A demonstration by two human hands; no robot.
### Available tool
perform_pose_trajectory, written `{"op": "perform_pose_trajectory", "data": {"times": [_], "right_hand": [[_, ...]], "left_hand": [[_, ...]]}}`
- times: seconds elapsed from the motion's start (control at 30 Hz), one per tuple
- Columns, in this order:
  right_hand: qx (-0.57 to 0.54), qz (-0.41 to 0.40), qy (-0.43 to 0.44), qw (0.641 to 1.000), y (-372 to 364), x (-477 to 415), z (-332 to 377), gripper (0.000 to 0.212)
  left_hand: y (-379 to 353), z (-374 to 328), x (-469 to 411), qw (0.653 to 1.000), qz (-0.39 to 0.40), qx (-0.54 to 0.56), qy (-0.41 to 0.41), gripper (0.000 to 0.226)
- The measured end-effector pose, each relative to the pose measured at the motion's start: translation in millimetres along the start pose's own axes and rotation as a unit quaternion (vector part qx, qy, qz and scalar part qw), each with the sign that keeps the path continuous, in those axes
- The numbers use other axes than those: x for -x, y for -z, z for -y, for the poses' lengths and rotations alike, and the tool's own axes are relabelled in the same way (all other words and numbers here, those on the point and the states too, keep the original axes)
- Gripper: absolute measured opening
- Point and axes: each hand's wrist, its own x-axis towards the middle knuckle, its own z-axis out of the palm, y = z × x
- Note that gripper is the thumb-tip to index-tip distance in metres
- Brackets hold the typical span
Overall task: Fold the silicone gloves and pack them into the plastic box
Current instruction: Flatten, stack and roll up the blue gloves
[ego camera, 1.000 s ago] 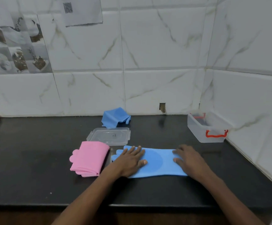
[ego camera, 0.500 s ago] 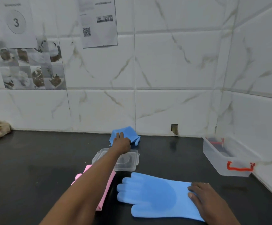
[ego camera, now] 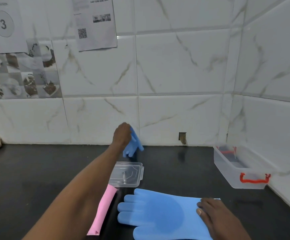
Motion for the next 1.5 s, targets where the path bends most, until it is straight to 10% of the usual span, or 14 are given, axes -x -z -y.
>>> {"op": "perform_pose_trajectory", "data": {"times": [0.33,0.47,0.53,0.73,0.87,1.03,1.2,1.5], "right_hand": [[-0.005,0.015,-0.074,0.997,27,8,20,0.037],[-0.196,-0.139,-0.054,0.969,40,16,55,0.017],[-0.358,-0.083,-0.063,0.928,46,13,89,0.013],[-0.826,0.055,-0.223,0.515,36,-47,135,0.076],[-0.898,-0.002,-0.240,0.368,43,-95,117,0.091],[-0.875,0.006,-0.201,0.441,53,-109,100,0.098],[-0.851,0.027,-0.162,0.498,63,-105,91,0.056],[-0.815,0.012,-0.131,0.564,70,-95,79,0.050]], "left_hand": [[84,-71,-8,0.979,-0.072,-0.074,-0.178,0.032],[96,-97,4,0.953,-0.055,-0.154,-0.254,0.038],[99,-108,9,0.936,-0.034,-0.201,-0.288,0.039],[101,-136,56,0.885,0.005,-0.258,-0.387,0.044],[92,-134,117,0.828,0.032,-0.278,-0.485,0.029],[68,-108,182,0.824,0.087,-0.213,-0.518,0.027],[78,-95,190,0.918,0.172,0.235,-0.268,0.032],[82,-115,174,0.722,0.324,0.593,0.148,0.067]]}}
